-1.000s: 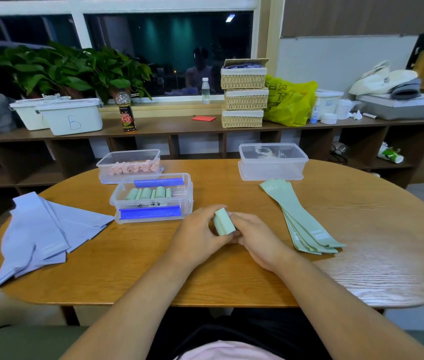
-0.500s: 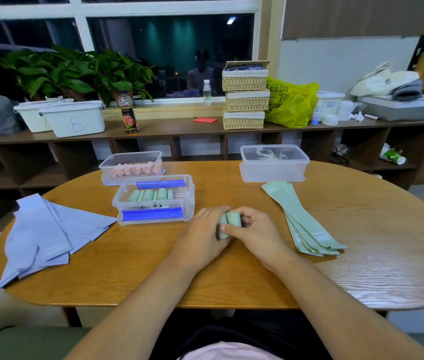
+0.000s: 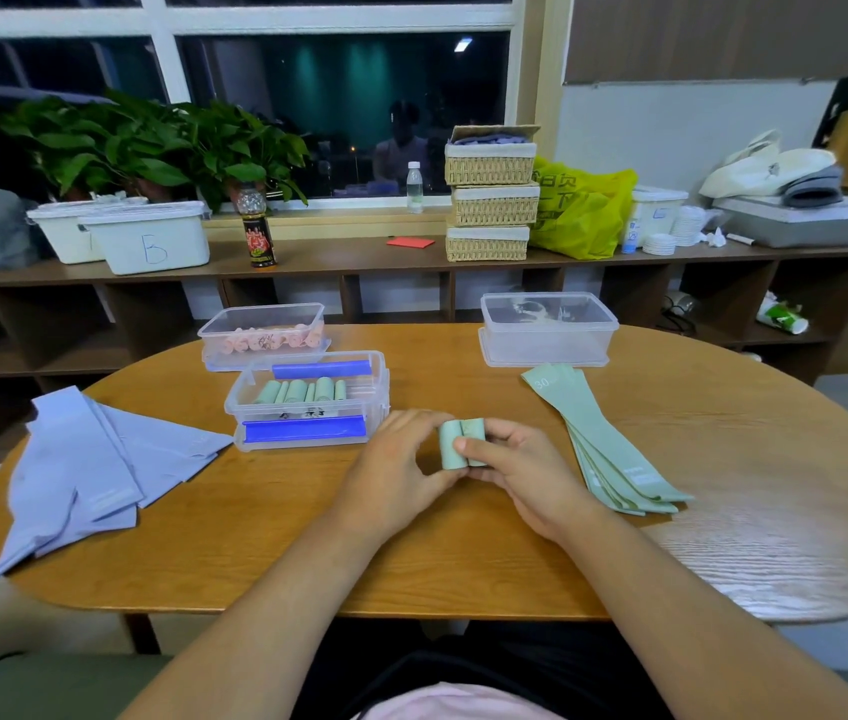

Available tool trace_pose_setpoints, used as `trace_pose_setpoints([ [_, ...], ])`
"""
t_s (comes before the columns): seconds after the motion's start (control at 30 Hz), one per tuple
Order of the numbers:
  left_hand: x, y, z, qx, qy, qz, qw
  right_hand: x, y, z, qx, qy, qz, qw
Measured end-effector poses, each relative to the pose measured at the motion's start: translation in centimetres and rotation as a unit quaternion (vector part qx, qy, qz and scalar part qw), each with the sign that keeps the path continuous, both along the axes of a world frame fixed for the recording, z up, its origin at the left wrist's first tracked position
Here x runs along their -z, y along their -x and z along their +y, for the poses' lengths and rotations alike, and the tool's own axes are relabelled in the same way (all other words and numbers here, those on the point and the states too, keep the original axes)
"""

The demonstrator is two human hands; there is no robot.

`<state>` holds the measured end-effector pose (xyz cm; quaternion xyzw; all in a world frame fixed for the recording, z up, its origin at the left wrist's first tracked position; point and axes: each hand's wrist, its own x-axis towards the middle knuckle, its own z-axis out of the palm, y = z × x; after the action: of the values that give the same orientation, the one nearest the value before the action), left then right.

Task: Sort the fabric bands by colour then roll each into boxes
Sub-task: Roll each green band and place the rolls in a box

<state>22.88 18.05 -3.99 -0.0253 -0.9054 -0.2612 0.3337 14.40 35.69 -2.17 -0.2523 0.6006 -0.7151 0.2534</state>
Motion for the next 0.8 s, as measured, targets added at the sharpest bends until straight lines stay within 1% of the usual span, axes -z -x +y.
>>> trace_pose_setpoints([
  [0.17, 0.1, 0.0, -0.1, 0.001, 0.05, -0.004, 0.999, 0.0, -0.4, -0.3, 0.037, -0.037, 0.051, 0.997],
  [0.27, -0.2, -0.8, -0.2, -0.005, 0.071, 0.003, 0.997, -0.4, -0.5, -0.4, 0.043, -0.031, 0.047, 0.998],
  [0.37, -0.7, -2.1, -1.0, -0.025, 0.067, 0.03, 0.997, -1.4, -0.3, -0.6, 0.056, -0.031, 0.045, 0.997],
  [0.5, -1.5, -4.3, -4.7, -0.11, 0.063, 0.044, 0.991, -3.5, -0.2, -1.7, 0.048, -0.054, 0.058, 0.996],
  [0.67, -1.6, -6.1, -10.6, -0.226, 0.046, 0.002, 0.973, -6.8, -0.6, -5.4, 0.009, -0.06, 0.077, 0.995],
  [0.8, -1.4, -6.2, -12.3, -0.28, 0.029, -0.019, 0.959, -8.9, 0.5, -10.8, 0.003, -0.096, 0.122, 0.988],
])
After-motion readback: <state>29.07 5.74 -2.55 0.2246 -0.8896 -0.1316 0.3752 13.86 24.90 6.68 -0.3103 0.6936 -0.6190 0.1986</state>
